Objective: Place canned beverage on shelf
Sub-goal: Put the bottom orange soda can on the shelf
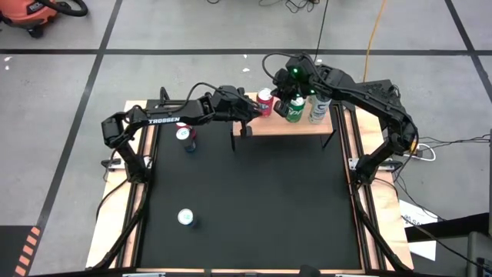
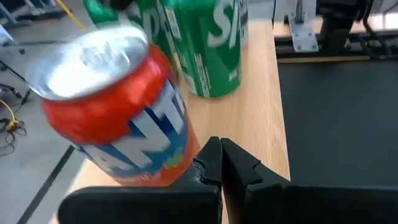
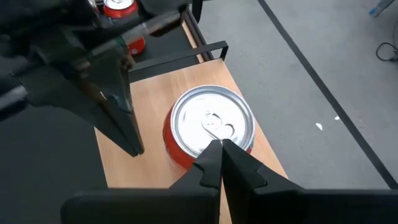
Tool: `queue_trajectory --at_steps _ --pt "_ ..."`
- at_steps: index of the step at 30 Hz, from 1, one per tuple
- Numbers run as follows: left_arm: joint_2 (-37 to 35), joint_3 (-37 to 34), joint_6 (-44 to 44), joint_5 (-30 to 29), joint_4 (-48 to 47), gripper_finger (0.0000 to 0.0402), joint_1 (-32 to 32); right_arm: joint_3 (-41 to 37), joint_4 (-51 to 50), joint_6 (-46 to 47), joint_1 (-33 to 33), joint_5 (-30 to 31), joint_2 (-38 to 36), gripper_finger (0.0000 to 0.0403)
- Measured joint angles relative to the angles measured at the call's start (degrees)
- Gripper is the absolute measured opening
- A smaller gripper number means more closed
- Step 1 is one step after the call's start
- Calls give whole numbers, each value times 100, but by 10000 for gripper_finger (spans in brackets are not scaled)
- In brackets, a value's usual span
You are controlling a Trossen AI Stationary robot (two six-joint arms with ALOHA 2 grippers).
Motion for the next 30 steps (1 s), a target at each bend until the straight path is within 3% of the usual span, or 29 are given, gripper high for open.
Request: queue_trajectory --at_steps 27,30 --pt "648 2 -4 -172 1626 0 118 -3 97 169 118 51 20 0" --pt "682 2 -4 -169 1801 0 120 -3 190 159 118 351 20 0"
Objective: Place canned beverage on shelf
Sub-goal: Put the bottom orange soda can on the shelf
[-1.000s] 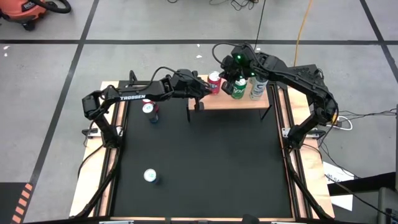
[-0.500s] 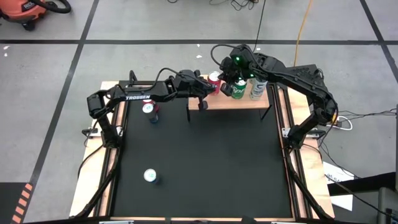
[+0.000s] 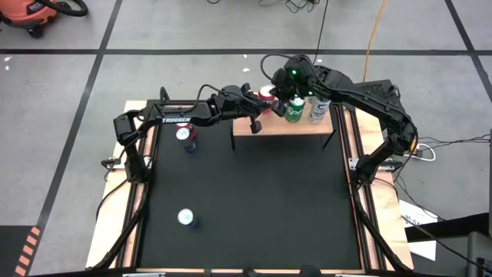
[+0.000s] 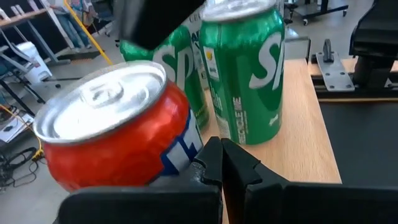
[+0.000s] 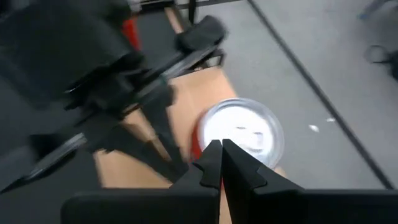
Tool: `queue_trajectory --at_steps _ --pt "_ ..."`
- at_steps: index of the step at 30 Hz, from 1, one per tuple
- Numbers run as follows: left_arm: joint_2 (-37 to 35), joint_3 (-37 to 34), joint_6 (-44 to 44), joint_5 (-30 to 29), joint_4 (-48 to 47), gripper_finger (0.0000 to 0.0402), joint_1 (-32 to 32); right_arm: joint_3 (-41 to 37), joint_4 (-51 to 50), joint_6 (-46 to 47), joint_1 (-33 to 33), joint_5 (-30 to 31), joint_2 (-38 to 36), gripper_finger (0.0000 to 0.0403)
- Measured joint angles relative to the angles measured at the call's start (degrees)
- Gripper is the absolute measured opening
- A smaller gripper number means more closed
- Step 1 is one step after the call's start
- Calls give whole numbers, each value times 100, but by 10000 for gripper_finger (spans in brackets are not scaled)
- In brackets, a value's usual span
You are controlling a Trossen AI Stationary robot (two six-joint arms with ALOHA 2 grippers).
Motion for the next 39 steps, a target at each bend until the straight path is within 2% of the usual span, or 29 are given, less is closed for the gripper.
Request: queue_trajectory --at_steps 4,13,21,39 --pt "-70 0 2 4 -83 0 0 0 63 -19 -4 253 39 0" --pt "-782 4 82 -94 -1521 0 -4 2 398 -193 -11 227 346 0" --pt "-1255 4 164 -253 -2079 0 -4 11 355 -286 -13 99 435 0" --pt "-1469 4 207 -739 -2541 0 11 9 136 -1049 -357 102 385 0"
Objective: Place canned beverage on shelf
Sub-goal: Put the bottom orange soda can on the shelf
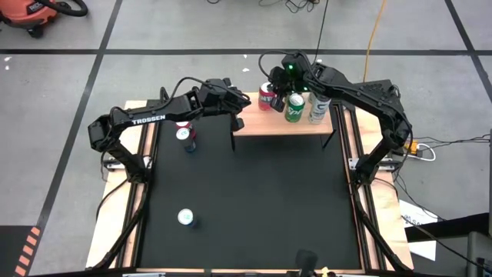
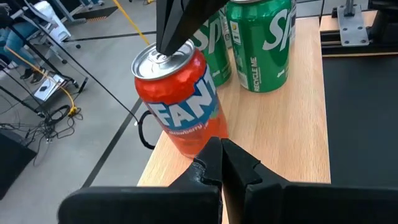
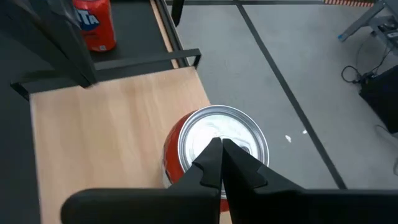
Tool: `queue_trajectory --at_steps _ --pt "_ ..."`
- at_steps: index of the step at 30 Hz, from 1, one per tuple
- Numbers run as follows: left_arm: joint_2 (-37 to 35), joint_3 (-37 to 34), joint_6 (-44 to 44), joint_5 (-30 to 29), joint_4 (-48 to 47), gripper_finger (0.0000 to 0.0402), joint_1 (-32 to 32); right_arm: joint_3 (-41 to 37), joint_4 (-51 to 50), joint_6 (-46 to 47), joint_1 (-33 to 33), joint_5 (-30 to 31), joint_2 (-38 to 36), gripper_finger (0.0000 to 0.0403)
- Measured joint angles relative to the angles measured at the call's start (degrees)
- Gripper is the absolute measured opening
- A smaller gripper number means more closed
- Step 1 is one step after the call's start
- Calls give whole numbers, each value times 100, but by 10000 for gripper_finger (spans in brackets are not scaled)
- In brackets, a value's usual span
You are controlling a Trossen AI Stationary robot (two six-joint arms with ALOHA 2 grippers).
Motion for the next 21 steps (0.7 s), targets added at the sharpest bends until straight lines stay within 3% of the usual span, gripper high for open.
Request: queue_trajectory --at_steps 21 --pt "0 0 94 -153 -13 0 31 -9 25 -613 -336 3 2 0"
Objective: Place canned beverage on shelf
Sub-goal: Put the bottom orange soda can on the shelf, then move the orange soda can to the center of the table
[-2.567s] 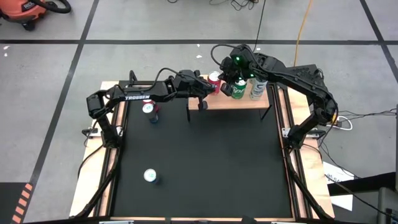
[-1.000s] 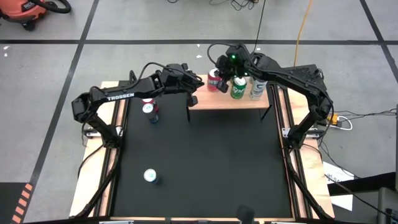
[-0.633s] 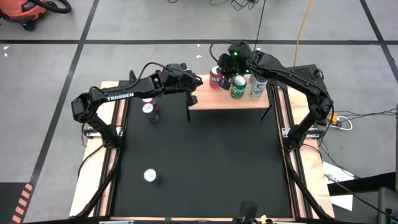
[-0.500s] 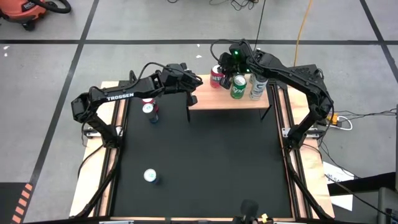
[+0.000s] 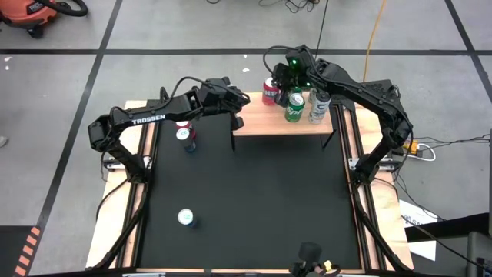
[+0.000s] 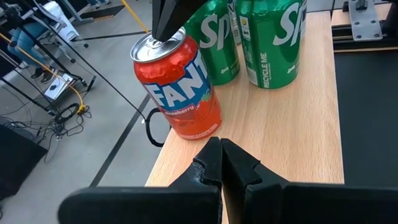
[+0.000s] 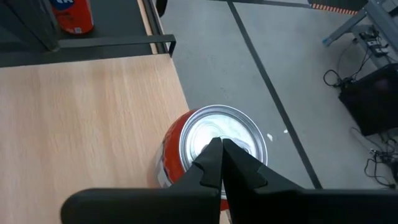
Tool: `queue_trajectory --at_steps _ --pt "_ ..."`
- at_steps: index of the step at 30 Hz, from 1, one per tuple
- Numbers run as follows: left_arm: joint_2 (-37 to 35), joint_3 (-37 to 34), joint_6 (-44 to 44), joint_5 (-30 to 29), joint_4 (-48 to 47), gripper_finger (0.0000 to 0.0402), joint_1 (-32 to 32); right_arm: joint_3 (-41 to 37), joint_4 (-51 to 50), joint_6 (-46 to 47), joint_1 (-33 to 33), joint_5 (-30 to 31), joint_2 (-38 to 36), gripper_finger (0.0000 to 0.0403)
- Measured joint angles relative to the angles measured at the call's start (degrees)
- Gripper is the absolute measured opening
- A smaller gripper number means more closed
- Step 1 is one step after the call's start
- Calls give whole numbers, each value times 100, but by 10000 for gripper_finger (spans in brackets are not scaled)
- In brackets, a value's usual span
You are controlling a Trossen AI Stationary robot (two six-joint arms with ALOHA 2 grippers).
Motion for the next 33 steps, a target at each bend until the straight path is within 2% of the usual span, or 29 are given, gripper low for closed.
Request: queue_trajectory --at_steps 9,17,23,26,33 --pt "-167 0 -4 -160 -286 0 2 -16 182 -53 50 -4 -73 0" --pt "-1020 0 -157 -356 -816 0 2 -20 580 478 204 -29 -575 1" --pt "-1876 -27 -358 -496 -1530 0 -75 -16 652 1132 441 -807 -887 9" --pt "-2401 -321 -597 -557 -1570 0 -142 -7 578 1407 744 -921 -966 4" --pt "-3731 -1756 -1314 -789 -1559 0 -327 -7 434 1499 1843 -778 -984 1"
